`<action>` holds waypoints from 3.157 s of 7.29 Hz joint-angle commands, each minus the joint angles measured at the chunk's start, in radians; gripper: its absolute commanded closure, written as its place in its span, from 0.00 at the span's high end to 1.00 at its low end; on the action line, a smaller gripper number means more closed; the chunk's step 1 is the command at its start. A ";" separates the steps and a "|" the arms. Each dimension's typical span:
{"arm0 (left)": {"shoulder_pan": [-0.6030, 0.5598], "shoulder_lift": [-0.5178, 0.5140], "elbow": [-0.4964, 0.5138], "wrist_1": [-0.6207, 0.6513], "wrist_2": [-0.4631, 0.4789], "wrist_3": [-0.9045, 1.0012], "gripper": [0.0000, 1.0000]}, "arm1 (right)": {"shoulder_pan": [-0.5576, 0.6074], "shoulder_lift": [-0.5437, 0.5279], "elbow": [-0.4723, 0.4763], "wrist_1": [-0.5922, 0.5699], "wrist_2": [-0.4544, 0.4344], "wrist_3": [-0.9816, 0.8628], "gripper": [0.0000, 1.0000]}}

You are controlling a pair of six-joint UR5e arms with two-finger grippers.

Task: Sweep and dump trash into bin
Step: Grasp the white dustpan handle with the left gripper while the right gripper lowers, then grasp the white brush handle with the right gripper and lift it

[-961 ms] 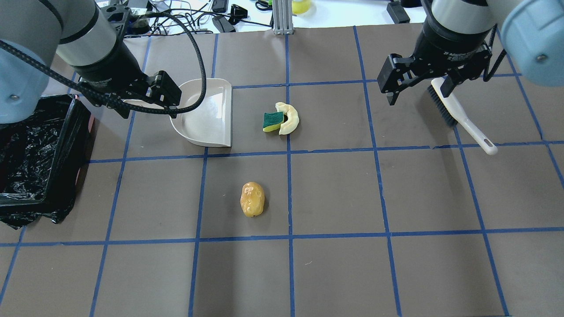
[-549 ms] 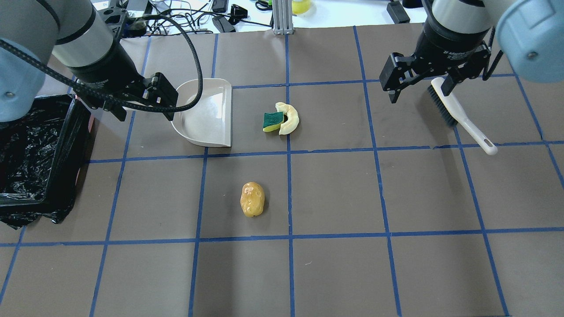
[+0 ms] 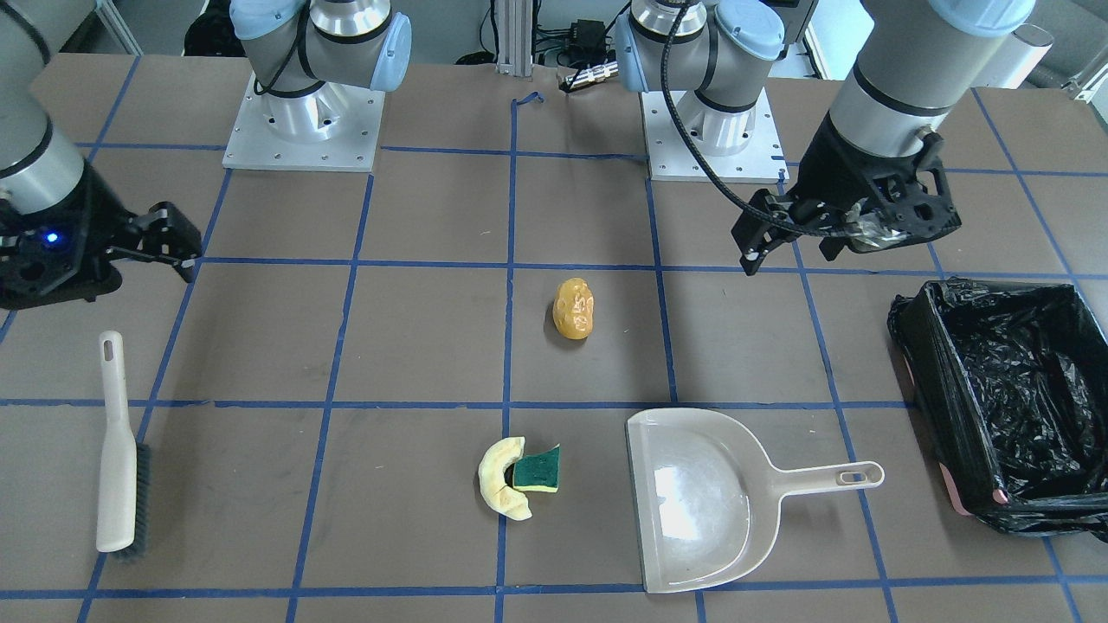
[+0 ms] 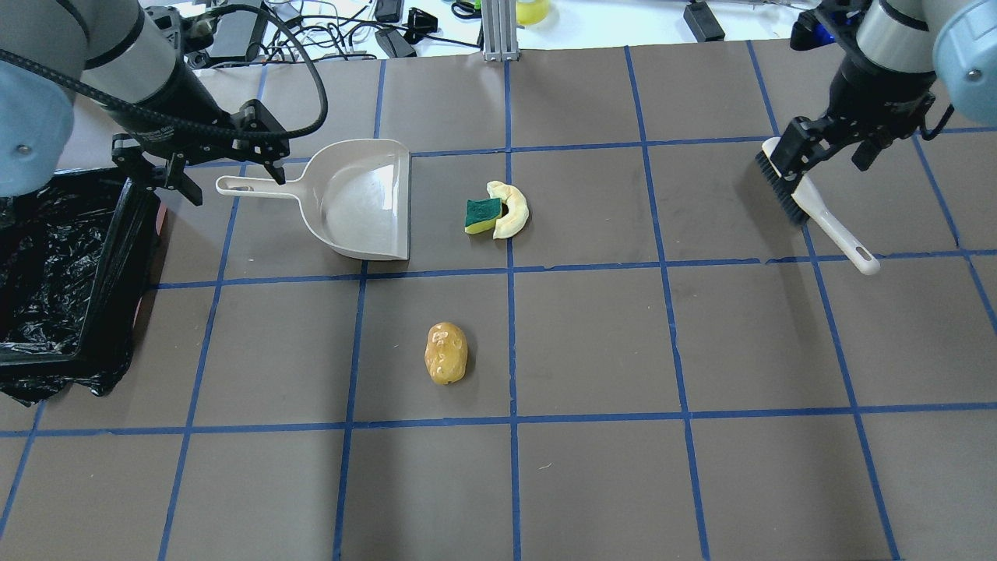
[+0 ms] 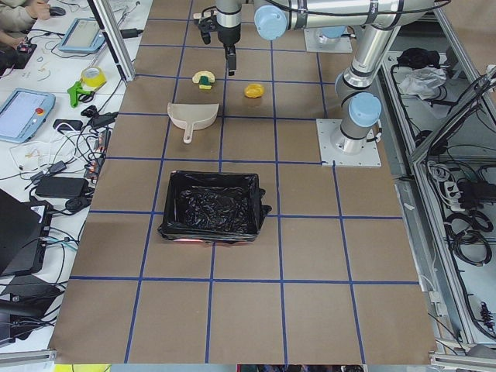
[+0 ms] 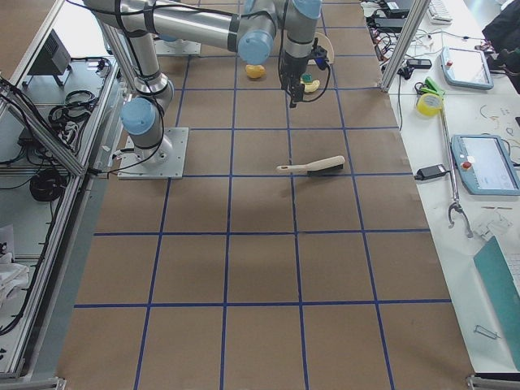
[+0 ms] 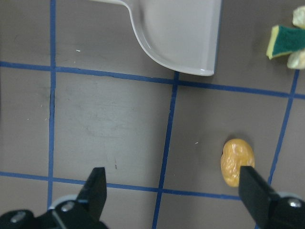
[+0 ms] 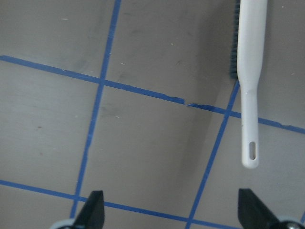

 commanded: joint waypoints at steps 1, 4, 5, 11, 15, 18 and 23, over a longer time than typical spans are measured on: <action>0.022 -0.031 -0.014 0.146 0.005 -0.243 1.00 | -0.129 0.101 0.071 -0.211 -0.006 -0.269 1.00; 0.042 -0.092 -0.056 0.159 0.003 -0.514 1.00 | -0.178 0.219 0.102 -0.264 -0.019 -0.342 0.98; 0.057 -0.131 -0.051 0.203 0.005 -0.645 1.00 | -0.180 0.226 0.125 -0.287 -0.027 -0.356 0.97; 0.059 -0.333 -0.002 0.384 0.120 -0.915 0.99 | -0.181 0.227 0.196 -0.365 -0.061 -0.345 0.58; 0.059 -0.458 0.044 0.490 0.131 -0.949 0.99 | -0.186 0.229 0.194 -0.359 -0.072 -0.312 0.12; 0.059 -0.521 0.067 0.513 0.180 -0.955 0.99 | -0.169 0.201 0.176 -0.347 -0.064 -0.167 0.06; 0.059 -0.538 0.067 0.513 0.183 -0.970 0.62 | 0.143 0.149 0.099 -0.141 -0.067 0.342 0.06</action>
